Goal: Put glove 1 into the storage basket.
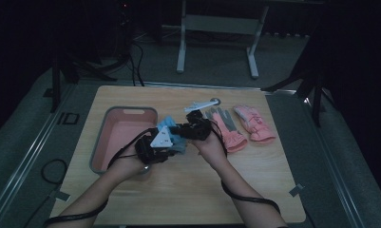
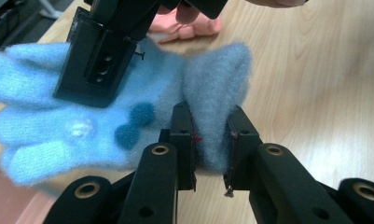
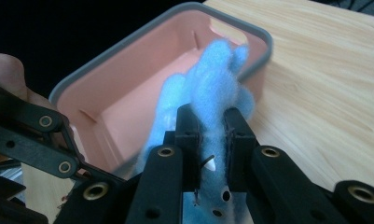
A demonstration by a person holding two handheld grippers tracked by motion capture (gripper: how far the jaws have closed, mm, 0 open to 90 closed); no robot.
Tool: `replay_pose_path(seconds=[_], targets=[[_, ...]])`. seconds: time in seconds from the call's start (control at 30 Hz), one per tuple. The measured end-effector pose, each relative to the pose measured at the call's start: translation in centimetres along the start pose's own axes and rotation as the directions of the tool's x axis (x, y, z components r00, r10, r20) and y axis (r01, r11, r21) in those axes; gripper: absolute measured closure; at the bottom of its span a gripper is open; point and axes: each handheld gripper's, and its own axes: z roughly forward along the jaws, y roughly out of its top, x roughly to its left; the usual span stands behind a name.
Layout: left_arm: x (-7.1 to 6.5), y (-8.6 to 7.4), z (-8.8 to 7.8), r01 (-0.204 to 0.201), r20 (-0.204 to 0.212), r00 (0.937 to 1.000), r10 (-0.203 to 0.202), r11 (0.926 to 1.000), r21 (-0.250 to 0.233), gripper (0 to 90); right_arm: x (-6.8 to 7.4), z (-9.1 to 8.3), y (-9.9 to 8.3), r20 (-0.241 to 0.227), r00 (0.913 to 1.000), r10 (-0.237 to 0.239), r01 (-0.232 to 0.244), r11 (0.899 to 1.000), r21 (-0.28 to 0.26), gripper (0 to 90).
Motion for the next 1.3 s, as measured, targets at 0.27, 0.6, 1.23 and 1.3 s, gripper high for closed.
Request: replay_pose_path(seconds=[0.27,0.6,1.23,1.3], targets=[[1.2,-2.3,-2.8,0.035,-0.052,0.9981,-0.034,0.9991,0.022,77.2,1.9,3.0,2.5,-0.049,0.9985,-0.026,0.026,1.000,0.006,79.6],[2.5,-5.9,-5.0,0.055,-0.080,0.9955,-0.050,0.9967,0.059,77.3,3.7,7.4,4.1,-0.112,0.9934,-0.022,0.026,0.999,0.032,79.6],[5.1,-9.6,-2.4,0.108,-0.035,0.9941,-0.103,0.9769,0.185,77.2,2.8,14.0,2.9,-0.098,0.9950,0.017,-0.005,0.993,0.117,79.4],[5.3,-9.7,-1.9,0.105,-0.035,0.9943,-0.100,0.9742,0.200,77.2,2.6,14.3,2.8,-0.090,0.9957,0.019,-0.008,0.992,0.127,79.2]])
